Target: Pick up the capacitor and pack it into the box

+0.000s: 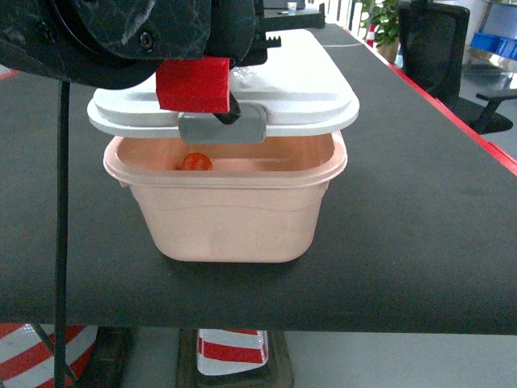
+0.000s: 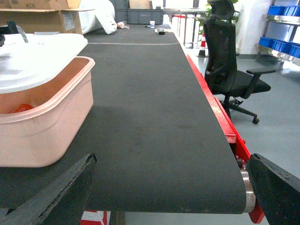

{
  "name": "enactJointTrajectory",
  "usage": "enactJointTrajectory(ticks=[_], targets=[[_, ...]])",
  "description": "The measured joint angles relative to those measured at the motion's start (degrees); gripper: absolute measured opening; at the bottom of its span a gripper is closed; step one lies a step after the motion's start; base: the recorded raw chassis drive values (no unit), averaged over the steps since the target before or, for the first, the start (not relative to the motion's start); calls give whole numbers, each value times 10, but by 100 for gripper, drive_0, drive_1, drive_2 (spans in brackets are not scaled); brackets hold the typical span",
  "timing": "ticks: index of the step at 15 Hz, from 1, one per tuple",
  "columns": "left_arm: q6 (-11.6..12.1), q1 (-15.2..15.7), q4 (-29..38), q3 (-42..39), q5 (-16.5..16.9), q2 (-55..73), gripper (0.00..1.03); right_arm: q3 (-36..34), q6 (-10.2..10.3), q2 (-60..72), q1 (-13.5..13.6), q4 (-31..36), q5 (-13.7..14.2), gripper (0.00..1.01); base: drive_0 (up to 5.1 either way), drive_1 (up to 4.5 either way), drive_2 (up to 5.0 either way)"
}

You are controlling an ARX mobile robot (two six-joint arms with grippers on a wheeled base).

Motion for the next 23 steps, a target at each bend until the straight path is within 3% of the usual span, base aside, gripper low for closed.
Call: enactJointTrajectory(ticks=[12, 20, 23], targets=[[7, 14, -11, 7, 41, 29, 2, 0, 0, 0, 0, 0, 0, 98, 0, 0, 0], [15, 16, 38, 26, 63, -2, 98, 0, 0, 0, 0, 0, 0, 98, 0, 0, 0], [28, 17, 50, 41, 64, -68, 98, 0, 0, 0, 0, 0, 0, 98, 0, 0, 0]])
